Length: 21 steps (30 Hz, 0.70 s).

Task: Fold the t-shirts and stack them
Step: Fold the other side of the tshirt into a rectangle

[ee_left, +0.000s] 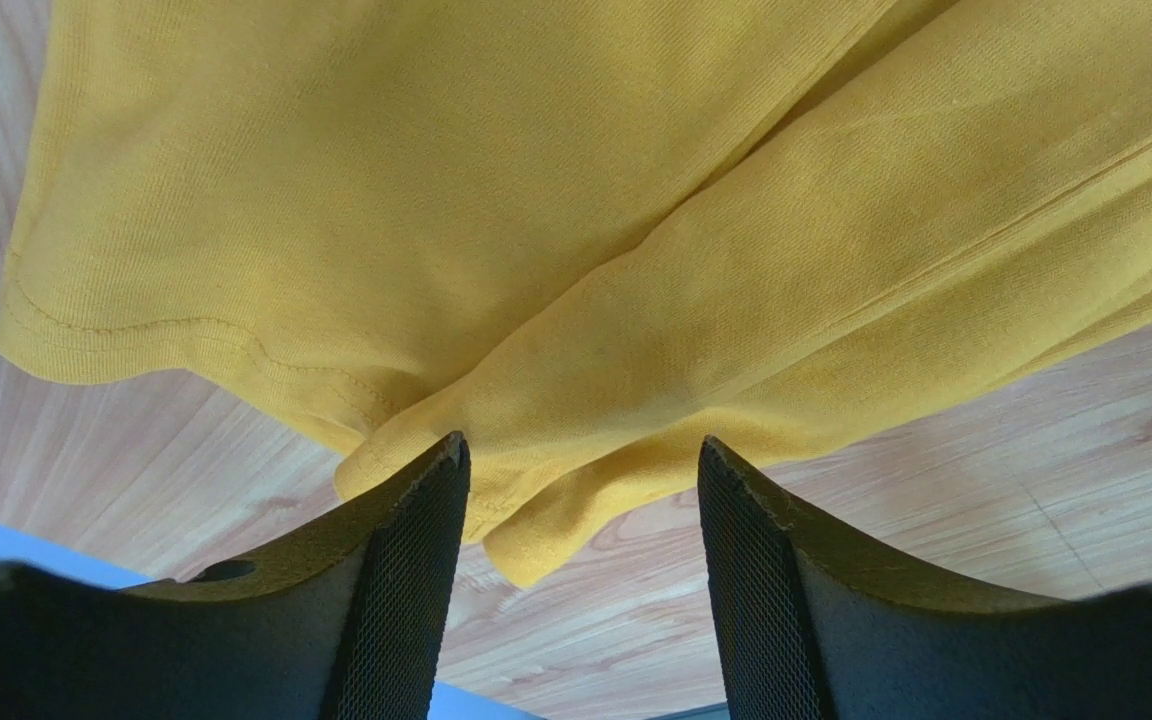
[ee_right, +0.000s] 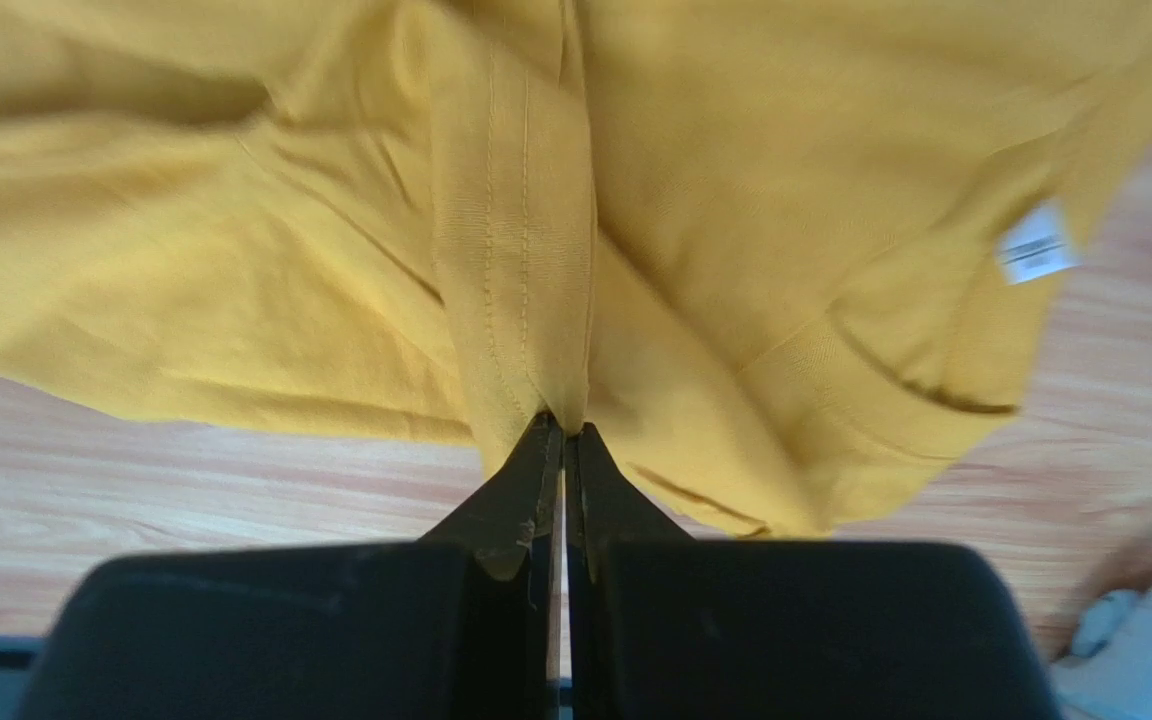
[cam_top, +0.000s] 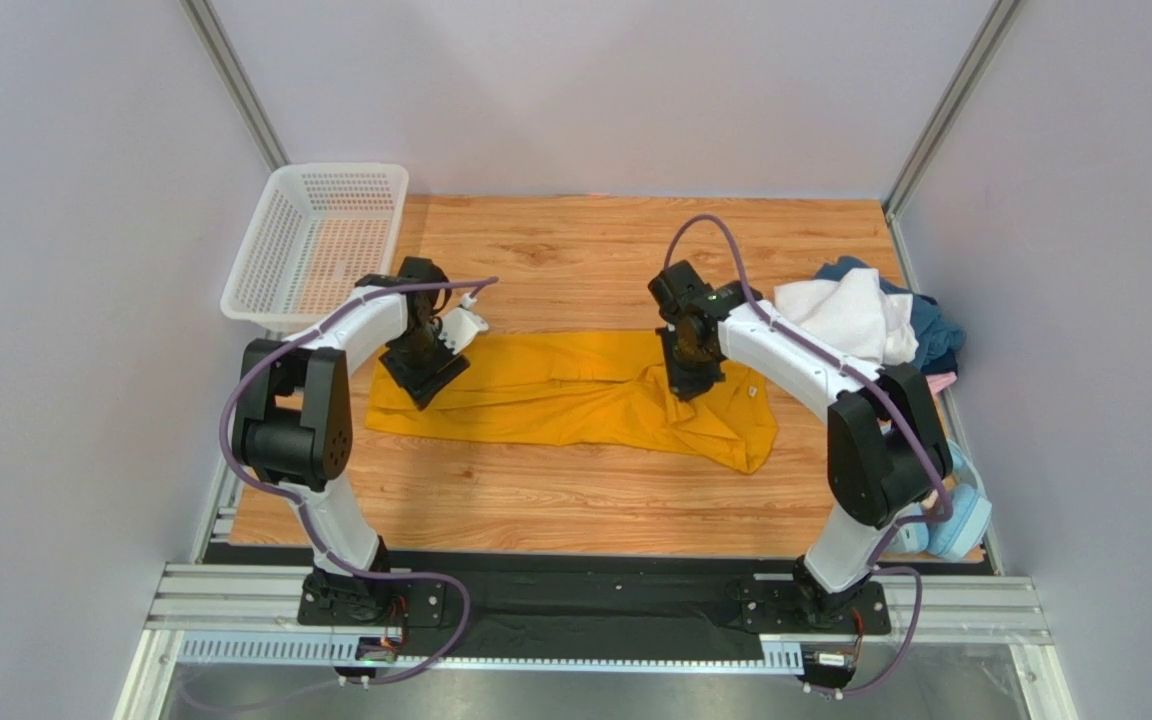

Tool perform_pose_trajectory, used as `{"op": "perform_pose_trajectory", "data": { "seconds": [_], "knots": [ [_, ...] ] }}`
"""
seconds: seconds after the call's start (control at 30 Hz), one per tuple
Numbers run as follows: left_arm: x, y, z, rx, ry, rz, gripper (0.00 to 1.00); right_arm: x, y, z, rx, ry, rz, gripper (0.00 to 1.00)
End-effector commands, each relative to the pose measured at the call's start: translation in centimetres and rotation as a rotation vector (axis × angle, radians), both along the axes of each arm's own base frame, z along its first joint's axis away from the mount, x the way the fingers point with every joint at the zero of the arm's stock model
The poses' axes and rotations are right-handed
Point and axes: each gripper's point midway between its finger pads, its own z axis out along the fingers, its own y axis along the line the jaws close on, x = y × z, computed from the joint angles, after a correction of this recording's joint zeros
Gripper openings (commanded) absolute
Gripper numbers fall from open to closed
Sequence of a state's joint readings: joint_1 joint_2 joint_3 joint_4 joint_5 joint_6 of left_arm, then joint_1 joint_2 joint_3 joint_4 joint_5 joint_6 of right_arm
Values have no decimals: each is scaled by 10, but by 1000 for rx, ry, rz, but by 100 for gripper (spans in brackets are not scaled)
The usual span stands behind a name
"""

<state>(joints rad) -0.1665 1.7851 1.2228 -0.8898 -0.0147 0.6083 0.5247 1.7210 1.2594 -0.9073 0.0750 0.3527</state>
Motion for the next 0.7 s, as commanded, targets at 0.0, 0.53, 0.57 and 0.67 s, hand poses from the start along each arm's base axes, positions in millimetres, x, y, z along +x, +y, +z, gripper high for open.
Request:
{"op": "perform_pose_trajectory", "data": {
  "seconds": [0.0,0.53,0.57,0.67],
  "knots": [
    [7,2,7,3,-37,0,64,55,-26,72,-115,-245,-82,0],
    [-1,19,21,41,-72,-6,64,102,-103,17,-642,-134,-216,43],
    [-1,20,21,43,-71,-5,64,102,-108,23,-655,-145,-231,44],
    [2,19,23,39,-78,-5,64,106,-120,58,-672,-250,-309,42]
  ]
}}
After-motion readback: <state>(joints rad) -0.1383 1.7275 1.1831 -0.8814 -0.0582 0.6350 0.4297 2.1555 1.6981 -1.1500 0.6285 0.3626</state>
